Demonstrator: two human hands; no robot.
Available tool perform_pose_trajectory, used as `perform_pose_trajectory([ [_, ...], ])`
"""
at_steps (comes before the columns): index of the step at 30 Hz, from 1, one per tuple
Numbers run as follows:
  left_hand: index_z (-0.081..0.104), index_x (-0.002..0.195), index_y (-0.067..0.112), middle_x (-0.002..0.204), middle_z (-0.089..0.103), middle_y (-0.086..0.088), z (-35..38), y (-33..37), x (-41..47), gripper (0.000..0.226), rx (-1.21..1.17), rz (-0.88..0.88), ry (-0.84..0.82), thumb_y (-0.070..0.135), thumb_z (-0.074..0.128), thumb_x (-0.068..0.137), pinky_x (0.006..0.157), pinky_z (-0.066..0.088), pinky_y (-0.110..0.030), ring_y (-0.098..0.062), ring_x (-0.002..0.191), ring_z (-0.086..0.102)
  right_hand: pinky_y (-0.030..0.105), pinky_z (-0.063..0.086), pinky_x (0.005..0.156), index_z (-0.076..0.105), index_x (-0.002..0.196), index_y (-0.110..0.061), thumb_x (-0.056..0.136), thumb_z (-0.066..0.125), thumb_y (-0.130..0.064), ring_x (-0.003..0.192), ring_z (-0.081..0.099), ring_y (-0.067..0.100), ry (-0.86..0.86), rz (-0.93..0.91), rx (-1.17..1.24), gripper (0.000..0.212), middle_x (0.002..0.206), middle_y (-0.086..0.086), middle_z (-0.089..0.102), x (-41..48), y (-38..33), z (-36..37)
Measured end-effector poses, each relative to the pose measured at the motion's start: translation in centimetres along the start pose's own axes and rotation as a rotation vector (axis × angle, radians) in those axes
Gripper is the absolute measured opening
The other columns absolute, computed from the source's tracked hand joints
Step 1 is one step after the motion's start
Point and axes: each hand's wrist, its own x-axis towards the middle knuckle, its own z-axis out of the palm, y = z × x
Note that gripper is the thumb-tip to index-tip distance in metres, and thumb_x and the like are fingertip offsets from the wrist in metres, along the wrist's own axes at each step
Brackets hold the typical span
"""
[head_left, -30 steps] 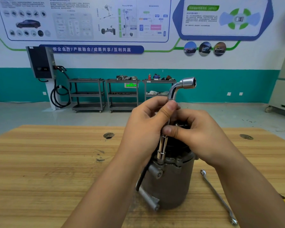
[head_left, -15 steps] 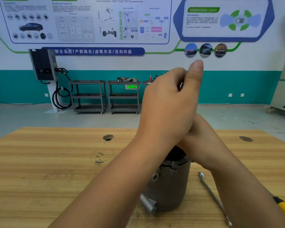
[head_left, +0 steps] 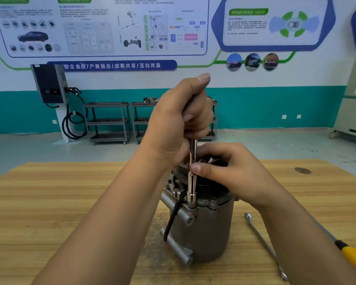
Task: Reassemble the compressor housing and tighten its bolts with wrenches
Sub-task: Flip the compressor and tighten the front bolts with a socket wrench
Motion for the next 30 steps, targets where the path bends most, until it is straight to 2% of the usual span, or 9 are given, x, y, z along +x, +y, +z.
perform_pose_trajectory([
  [5,0.019,0.037,0.022,0.039,0.009,0.005,-1.1,0.2,0.6,0.046,-0.146,-0.112,-0.165,0.029,0.04,0.078,0.04,0.004,-0.019,-0.012,0.04,0.006,0.013,0.048,0.071,0.072,0.081,-0.037,0.075,0.07,-0.022,0.08,0.065,-0.002,-0.007,-0.013,0.066,0.016,0.08,-0.015,0.071,0.2,0.1,0.0],
  [8,0.018,0.036,0.02,0.039,0.007,0.005,-1.1,0.5,0.9,0.046,-0.197,-0.165,-0.172,0.032,0.033,0.077,0.041,0.001,-0.02,-0.012,0.041,0.003,0.014,0.049,0.072,0.072,0.081,-0.034,0.076,0.069,-0.021,0.081,0.065,0.0,0.0,-0.022,0.069,0.014,0.083,-0.011,0.072,0.2,0.3,-0.1],
  [13,0.022,0.037,0.025,0.036,0.016,0.008,0.7,0.6,0.4,0.047,-0.119,-0.079,-0.117,0.028,0.043,0.08,0.037,0.008,-0.019,-0.01,0.04,0.008,0.02,0.048,0.07,0.068,0.073,-0.028,0.074,0.067,-0.022,0.074,0.063,0.002,0.028,-0.046,0.089,0.007,0.074,-0.009,0.068,-0.1,-0.4,-0.4],
  [16,0.029,0.034,0.023,0.035,0.021,0.009,2.3,1.5,0.9,0.05,-0.089,-0.005,-0.074,0.026,0.044,0.082,0.035,0.011,-0.017,-0.008,0.038,0.011,0.013,0.048,0.064,0.066,0.081,-0.024,0.078,0.061,-0.017,0.074,0.064,0.001,0.019,-0.08,0.172,0.009,0.075,-0.009,0.069,-0.6,-1.5,-1.6],
  [19,0.028,0.035,0.022,0.036,0.019,0.008,3.5,1.0,1.2,0.057,0.026,0.011,0.044,0.018,0.041,0.091,0.036,0.012,-0.016,-0.008,0.036,0.013,0.015,0.049,0.07,0.063,0.091,-0.012,0.083,0.061,-0.007,0.079,0.066,0.005,0.007,-0.063,0.143,0.009,0.08,-0.003,0.071,-0.9,-1.9,-2.4],
  [22,0.028,0.037,0.02,0.037,0.019,0.007,4.0,-0.4,1.0,0.059,0.15,0.013,0.156,0.013,0.042,0.095,0.038,0.015,-0.017,-0.01,0.037,0.015,0.017,0.05,0.073,0.063,0.092,-0.014,0.084,0.059,0.003,0.08,0.066,0.004,0.001,0.01,0.065,0.019,0.08,-0.006,0.071,-0.8,-1.5,-2.6],
  [25,0.029,0.039,0.02,0.038,0.02,0.008,3.9,-1.0,0.9,0.058,0.161,0.022,0.223,0.013,0.043,0.095,0.039,0.015,-0.018,-0.01,0.039,0.016,0.023,0.051,0.078,0.063,0.093,-0.016,0.085,0.06,0.002,0.084,0.065,0.007,-0.013,0.023,-0.016,0.02,0.084,-0.004,0.07,-0.7,-1.2,-2.7],
  [28,0.028,0.041,0.019,0.039,0.02,0.007,4.0,-1.1,0.8,0.056,0.192,0.037,0.244,0.014,0.044,0.095,0.04,0.013,-0.019,-0.01,0.039,0.015,0.019,0.05,0.075,0.064,0.089,-0.02,0.085,0.06,0.002,0.083,0.065,0.005,-0.017,0.025,0.018,0.022,0.083,-0.007,0.071,-0.7,-0.9,-2.8],
  [30,0.028,0.042,0.019,0.039,0.019,0.007,4.1,-1.1,0.8,0.056,0.186,0.035,0.241,0.014,0.044,0.095,0.04,0.012,-0.019,-0.01,0.04,0.014,0.02,0.051,0.076,0.065,0.09,-0.019,0.084,0.063,-0.005,0.084,0.066,0.008,-0.023,0.031,0.037,0.016,0.084,-0.006,0.071,-0.7,-0.7,-3.0],
])
